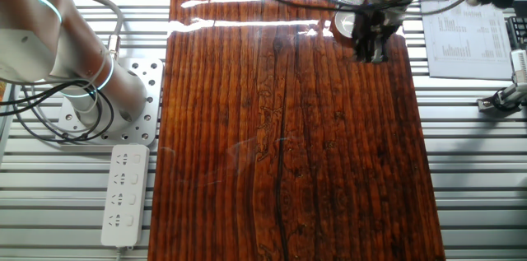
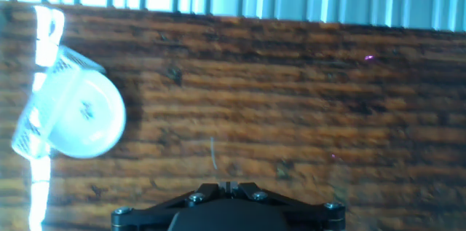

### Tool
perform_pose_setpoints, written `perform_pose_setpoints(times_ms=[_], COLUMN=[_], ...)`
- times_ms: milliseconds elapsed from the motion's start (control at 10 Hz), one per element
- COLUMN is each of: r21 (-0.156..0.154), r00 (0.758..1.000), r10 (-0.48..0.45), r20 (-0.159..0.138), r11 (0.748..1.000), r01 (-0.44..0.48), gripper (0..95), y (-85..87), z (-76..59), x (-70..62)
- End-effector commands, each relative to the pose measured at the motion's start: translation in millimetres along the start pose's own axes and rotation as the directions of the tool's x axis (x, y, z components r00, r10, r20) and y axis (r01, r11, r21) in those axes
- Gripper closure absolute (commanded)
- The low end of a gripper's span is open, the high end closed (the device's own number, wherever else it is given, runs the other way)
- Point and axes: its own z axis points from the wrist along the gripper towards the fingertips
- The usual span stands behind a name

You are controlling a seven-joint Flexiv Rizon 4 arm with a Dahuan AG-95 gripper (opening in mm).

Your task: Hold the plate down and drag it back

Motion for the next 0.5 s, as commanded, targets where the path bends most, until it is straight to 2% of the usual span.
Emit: perform_pose_setpoints(times_ms=[100,300,400,500], r21=[-0.007,-0.032,-0.082,-0.057], r00=[1.0,1.0,1.0,1.0], r10=[0.016,-0.002,-0.011,0.01], r20=[0.014,0.002,0.015,0.023], r11=[1.0,0.999,0.997,0.998], r01=[-0.016,0.002,0.012,-0.009], gripper=[95.0,95.0,95.0,95.0], y=[21.0,31.1,36.2,40.3], z=[14.0,23.9,38.2,52.0], x=[-13.0,-15.0,-16.2,-19.5])
